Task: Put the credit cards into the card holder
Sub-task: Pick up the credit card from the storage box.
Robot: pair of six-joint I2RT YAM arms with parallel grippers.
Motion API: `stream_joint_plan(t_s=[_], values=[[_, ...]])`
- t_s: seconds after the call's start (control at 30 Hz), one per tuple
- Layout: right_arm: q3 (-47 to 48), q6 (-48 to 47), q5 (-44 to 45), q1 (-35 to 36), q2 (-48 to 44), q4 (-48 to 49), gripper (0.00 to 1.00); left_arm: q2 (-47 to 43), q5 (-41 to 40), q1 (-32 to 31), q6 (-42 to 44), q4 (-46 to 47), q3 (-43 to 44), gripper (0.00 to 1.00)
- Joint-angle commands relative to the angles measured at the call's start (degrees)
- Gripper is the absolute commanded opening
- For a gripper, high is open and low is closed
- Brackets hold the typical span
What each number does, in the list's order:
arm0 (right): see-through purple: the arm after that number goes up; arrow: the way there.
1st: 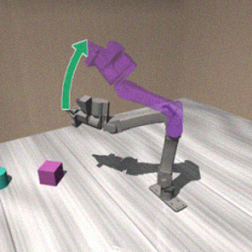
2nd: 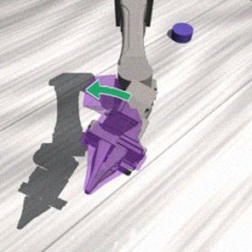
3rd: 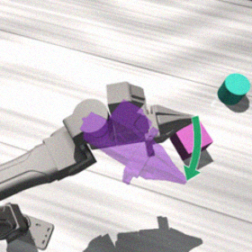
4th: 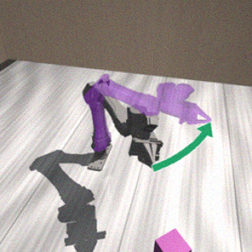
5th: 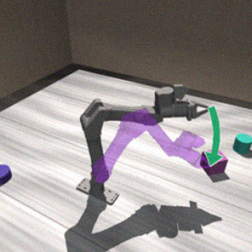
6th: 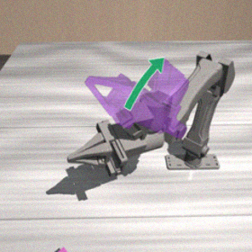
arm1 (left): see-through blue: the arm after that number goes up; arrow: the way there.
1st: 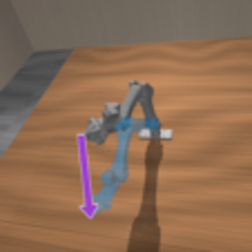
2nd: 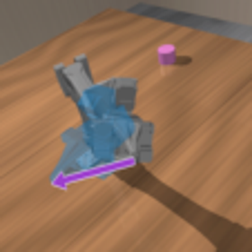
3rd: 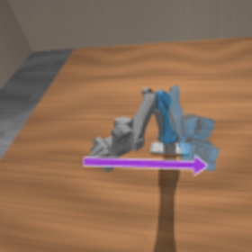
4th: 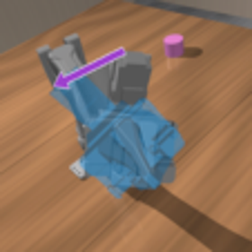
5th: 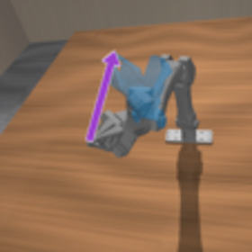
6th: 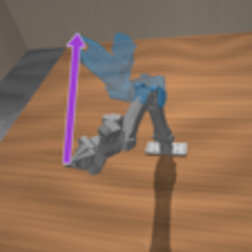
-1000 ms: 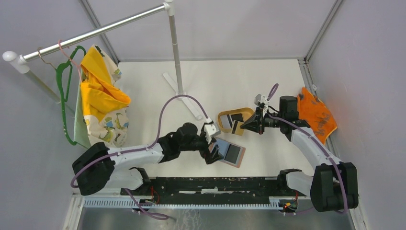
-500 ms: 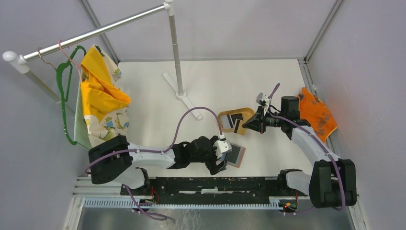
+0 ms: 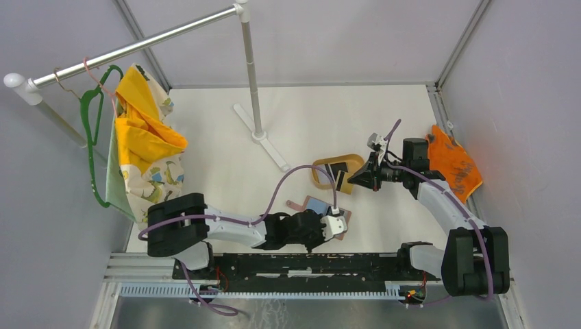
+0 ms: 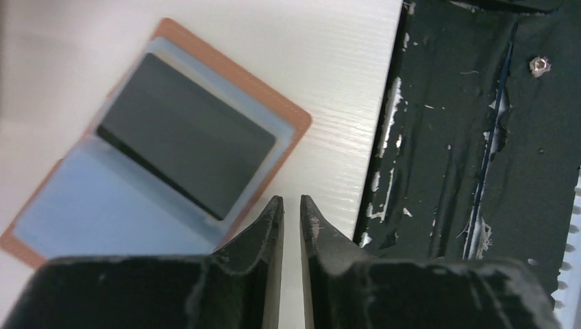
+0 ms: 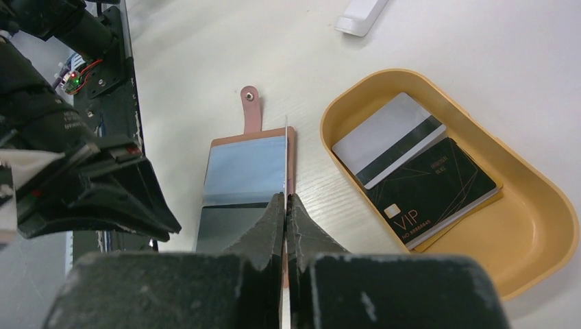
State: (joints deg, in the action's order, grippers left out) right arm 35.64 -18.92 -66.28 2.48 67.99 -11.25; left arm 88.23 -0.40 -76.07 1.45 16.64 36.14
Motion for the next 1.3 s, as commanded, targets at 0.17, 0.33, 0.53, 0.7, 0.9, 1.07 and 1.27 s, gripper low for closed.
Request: stream_joint_plan(t_s=[0.17,0.33,0.53,0.7,0.9,1.07,1.27], values=[[2.06,-0.24,-0.14,-0.63,0.04,0.95,0.00,8.54,-4.00,-2.16,2.67,-1.24,7.42,0.18],[1.99,-0.16,0.05,-0.72,-0.20,1.02,0.00,12.90,-7.20,-2.07,3.94,0.58,11.52,0.18],[0.98,1.11,0.78,-2.14,-0.83,1.98,0.00,14.19,-13.32,-1.49,3.06,6.11,13.56,0.17],[-2.11,3.32,-2.36,-2.13,-1.58,4.20,0.00,1.87,-8.92,-1.52,2.01,8.84,7.56,0.13],[-12.82,27.03,-7.82,-2.09,-2.53,30.29,0.00,-16.09,-14.90,0.09,-5.18,19.84,-8.00,0.69],[-16.00,35.08,-2.52,1.54,-1.35,36.45,0.00,-18.76,-2.70,11.13,-22.04,21.41,-13.80,1.00],[-16.94,42.22,5.03,5.47,2.11,37.21,0.00,-11.93,-2.36,19.90,-32.59,15.26,-10.29,0.77]])
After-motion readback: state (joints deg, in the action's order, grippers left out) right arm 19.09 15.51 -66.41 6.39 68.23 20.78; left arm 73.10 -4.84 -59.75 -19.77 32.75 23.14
